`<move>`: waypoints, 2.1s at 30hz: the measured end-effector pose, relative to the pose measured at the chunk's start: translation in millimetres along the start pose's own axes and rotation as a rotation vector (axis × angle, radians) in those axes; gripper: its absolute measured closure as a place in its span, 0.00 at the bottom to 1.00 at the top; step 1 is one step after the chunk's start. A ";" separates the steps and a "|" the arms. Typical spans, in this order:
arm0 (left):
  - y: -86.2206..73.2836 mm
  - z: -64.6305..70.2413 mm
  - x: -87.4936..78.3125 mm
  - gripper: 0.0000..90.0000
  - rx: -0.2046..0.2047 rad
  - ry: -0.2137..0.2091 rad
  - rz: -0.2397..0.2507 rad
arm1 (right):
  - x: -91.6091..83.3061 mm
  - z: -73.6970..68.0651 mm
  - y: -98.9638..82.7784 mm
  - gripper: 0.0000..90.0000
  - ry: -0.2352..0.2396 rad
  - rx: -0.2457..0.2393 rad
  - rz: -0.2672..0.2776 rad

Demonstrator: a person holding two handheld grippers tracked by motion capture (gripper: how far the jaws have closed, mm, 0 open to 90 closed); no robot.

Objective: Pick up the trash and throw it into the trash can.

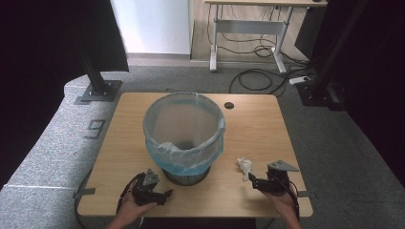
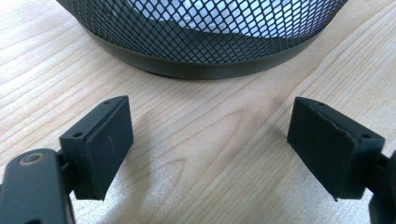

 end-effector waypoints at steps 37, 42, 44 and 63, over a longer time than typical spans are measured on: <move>0.0 0.3 0.0 0.16 -0.002 0.002 0.000 | -11.3 6.7 -9.4 0.21 -0.008 0.020 0.005; 0.0 0.6 0.1 0.16 -0.003 0.002 0.001 | -8.0 3.7 -9.2 0.22 0.003 0.021 -0.002; 0.0 0.7 0.1 0.16 -0.003 0.002 0.000 | -6.9 2.7 -8.1 0.22 0.003 0.020 0.002; 0.2 1.5 0.2 0.16 -0.002 0.001 0.001 | 12.7 -9.5 -0.2 0.24 0.018 0.011 -0.001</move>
Point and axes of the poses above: each handheld gripper's, and its own axes: x roughly forward along the jaws, y roughly out of its top, z roughly to its right, the point moved 7 cm from there along x, roughly forward along the jaws, and after that the axes turned 2 degrees about -z, right-handed, at the moved point
